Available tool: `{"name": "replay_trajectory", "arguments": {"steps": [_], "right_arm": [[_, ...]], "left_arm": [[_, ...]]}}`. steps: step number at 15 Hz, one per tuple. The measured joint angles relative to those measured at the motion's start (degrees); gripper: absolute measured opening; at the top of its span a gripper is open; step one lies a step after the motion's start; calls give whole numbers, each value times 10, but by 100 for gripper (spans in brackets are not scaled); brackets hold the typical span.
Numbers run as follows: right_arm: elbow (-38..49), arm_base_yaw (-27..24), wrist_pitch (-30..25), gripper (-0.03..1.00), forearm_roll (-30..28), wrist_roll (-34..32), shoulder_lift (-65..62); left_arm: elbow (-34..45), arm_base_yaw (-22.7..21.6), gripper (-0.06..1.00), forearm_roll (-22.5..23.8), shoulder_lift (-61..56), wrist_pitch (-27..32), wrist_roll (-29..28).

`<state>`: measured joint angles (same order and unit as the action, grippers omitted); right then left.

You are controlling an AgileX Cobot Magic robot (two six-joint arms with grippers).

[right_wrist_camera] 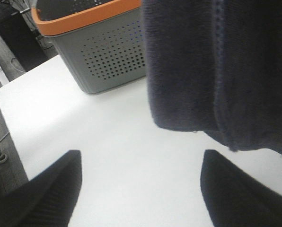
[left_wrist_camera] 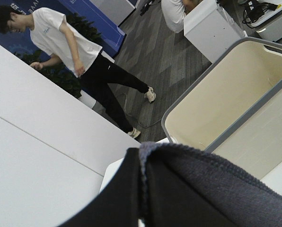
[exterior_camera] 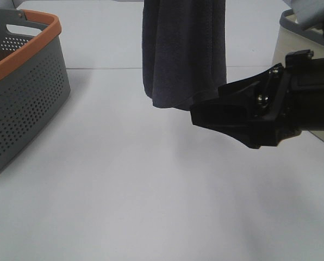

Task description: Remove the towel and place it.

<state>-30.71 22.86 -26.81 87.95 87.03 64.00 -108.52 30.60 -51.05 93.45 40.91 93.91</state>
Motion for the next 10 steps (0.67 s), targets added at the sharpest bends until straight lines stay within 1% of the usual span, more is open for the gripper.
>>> {"name": "replay_trajectory", "arguments": {"steps": [2,5,7,10], "right_arm": [[0,0,23,63,41,45,16],[-1,0,31,63,100,114,17],[-19,0,17,63,110,155,38],[-67,0,-34,63,116,168,104]], "left_arm": [[0,0,0,0,0,0,0],[0,0,0,0,0,0,0],[0,0,0,-1,0,0,-1],[0,0,0,-1,0,0,-1]]}}
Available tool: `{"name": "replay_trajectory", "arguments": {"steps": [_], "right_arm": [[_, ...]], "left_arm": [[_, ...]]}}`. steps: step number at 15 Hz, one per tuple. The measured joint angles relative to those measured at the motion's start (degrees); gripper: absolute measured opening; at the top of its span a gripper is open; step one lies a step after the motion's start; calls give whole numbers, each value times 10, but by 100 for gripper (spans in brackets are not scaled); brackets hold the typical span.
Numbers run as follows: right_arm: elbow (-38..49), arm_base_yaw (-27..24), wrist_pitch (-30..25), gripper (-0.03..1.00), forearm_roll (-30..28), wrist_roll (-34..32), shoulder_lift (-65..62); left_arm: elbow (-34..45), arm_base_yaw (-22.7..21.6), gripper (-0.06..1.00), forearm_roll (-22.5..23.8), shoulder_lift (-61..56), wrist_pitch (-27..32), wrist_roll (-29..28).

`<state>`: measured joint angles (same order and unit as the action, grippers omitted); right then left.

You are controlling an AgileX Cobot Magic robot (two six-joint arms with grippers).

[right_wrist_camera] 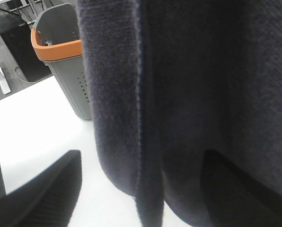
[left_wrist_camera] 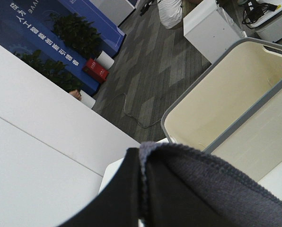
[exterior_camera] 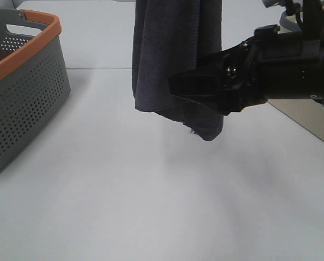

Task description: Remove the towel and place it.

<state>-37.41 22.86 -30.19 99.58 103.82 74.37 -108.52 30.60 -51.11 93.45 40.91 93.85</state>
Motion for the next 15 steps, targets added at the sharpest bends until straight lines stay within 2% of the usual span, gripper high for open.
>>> {"name": "replay_trajectory", "arguments": {"steps": [2,4,9,11,12,13,15], "right_arm": [[-13,0,-14,63,0,0,26],[-17,0,-16,56,0,0,37],[-20,0,-9,26,0,1,39],[-20,0,-6,9,0,-1,39],[-20,0,-6,0,-5,-13,39],[-20,0,-6,0,-28,-37,35],[-23,0,-3,0,-138,-164,-10]], "left_arm": [[0,0,0,0,0,0,-2],[0,0,0,-1,0,0,-2],[0,0,0,-1,0,0,-3],[0,0,0,-1,0,0,-4],[0,0,0,3,0,0,-4],[0,0,0,14,0,0,-4],[0,0,0,44,5,3,-26]]}}
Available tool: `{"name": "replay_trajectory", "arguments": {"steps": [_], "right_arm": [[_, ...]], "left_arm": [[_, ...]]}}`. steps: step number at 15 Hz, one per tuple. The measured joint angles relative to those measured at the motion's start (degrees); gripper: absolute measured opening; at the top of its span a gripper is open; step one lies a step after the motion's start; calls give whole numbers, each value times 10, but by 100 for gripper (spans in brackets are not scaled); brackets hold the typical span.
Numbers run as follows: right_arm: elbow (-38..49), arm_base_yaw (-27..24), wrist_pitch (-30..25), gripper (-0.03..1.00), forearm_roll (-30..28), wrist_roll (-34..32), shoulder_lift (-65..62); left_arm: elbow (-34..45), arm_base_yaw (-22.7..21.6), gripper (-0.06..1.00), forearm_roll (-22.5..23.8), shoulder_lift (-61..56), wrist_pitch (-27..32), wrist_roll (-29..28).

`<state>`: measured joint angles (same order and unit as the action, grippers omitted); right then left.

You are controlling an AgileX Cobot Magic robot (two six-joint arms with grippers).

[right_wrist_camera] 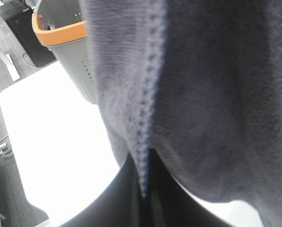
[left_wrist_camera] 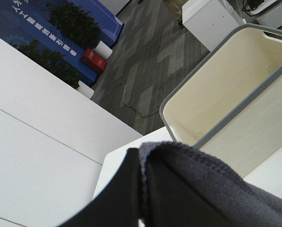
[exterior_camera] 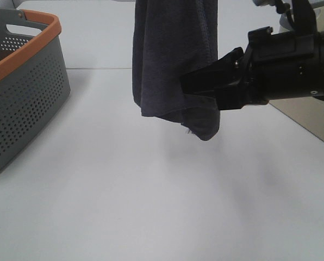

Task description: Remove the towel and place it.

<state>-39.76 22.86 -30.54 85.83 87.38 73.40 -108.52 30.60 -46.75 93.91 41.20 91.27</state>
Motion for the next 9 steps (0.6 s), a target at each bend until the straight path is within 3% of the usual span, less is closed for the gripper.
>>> {"name": "replay_trajectory", "arguments": {"steps": [2,5,6,9], "right_arm": [[-21,0,-5,0,-147,-135,-32],[-103,0,-73,0,-410,-391,-41],[-121,0,-89,0,-456,-431,-41],[-221,0,-186,0,-658,-597,-38]], "left_arm": [[0,0,0,35,9,6,-30],[0,0,0,111,37,11,-111],[0,0,0,120,41,11,-129],[0,0,0,200,48,10,-260]]}}
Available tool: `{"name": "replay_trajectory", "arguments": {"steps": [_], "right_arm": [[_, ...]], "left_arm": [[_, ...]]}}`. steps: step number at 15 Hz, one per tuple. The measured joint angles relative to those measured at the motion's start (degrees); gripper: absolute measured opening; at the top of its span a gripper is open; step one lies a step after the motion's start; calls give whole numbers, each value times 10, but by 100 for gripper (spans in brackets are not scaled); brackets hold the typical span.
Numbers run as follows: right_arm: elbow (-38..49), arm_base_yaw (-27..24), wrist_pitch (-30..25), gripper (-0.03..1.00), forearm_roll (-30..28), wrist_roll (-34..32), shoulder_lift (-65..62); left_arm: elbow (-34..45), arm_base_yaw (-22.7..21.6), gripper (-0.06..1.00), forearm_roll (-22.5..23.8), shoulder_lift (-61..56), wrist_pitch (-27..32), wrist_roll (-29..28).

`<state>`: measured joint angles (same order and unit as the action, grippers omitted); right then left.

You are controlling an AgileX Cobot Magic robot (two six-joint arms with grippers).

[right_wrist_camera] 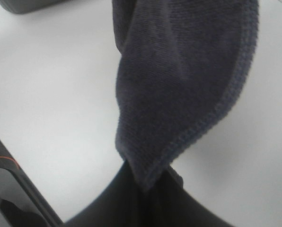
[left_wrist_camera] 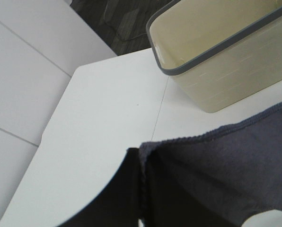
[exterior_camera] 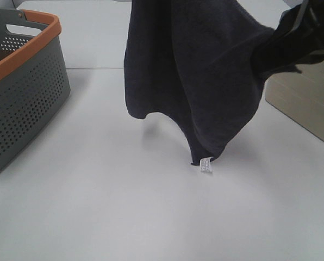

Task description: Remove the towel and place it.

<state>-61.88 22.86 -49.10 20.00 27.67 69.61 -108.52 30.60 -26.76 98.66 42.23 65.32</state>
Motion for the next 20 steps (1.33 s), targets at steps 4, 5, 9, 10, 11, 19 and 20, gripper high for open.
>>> {"name": "replay_trajectory", "arguments": {"steps": [4,5,9,10,11,19,20], "right_arm": [[-118,0,-140,0,-152,-63,66],[-142,0,-160,0,-176,-64,91],[-257,0,-174,0,-224,-68,191],[-281,0,-160,0,-238,-68,210],[-306,0,-139,0,-254,-68,227],[-367,-1,154,0,-435,-96,336],[-367,-4,199,0,-451,-111,354]], "left_arm": [[0,0,0,139,0,30,-141],[0,0,0,179,0,33,-181],[0,0,0,345,17,6,-387],[0,0,0,359,29,-10,-407],[0,0,0,368,43,-33,-418],[0,-60,0,405,166,-371,-509],[0,-72,0,406,186,-422,-509]]}}
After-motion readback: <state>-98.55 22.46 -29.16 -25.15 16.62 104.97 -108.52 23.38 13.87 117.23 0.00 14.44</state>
